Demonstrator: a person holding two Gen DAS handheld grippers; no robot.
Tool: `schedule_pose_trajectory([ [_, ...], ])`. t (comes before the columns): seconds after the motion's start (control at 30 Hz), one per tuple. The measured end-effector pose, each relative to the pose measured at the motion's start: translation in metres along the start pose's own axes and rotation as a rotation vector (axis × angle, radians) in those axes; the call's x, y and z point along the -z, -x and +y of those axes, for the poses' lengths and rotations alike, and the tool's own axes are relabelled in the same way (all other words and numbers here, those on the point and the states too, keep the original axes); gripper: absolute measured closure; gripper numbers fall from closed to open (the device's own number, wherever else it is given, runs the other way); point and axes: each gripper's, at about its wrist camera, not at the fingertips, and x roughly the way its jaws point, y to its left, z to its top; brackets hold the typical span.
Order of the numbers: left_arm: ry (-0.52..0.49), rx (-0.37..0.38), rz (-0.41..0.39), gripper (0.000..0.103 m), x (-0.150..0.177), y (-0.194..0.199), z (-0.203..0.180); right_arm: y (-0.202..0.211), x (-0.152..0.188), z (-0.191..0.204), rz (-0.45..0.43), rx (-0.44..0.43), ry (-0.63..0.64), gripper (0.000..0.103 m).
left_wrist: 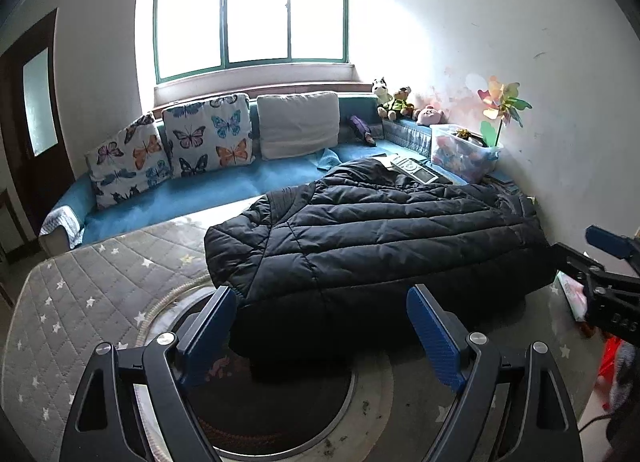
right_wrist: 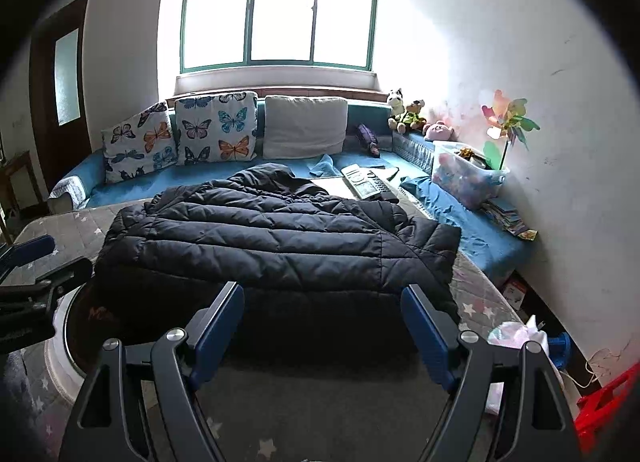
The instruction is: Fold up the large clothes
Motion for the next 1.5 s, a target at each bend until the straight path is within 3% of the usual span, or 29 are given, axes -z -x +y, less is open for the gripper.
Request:
schedule_pose_trajectory([
  [0.17,-0.001,-0.004,-0.017,0.010,0.003,0.012,0.002,0.025,-0.004,0.007,-0.058,0.023,0.031,0.014],
  [0.27,0.005,-0.007,-0.025,0.010,0.005,0.014,0.005,0.032,-0.007,0.011,-0.102,0.024,0.039,0.005],
  [0.47,0.027,-0.009,-0.044,0.010,0.005,0.010,0.011,0.016,-0.002,0.017,-0.144,0.021,0.028,0.005],
  [0.87,0.069,-0.023,-0.163,0.010,-0.004,-0.011,0.006,-0.012,0.006,0.010,-0.272,0.013,-0.059,0.005],
  [1.1,0.096,-0.043,-0.205,0.009,-0.002,-0.033,0.003,-0.027,0.011,0.002,-0.284,0.033,-0.115,0.005],
  [1.5,0.004,-0.069,-0.181,0.008,0.017,-0.066,-0.009,-0.048,0.018,0.006,-0.246,0.040,-0.116,0.005],
])
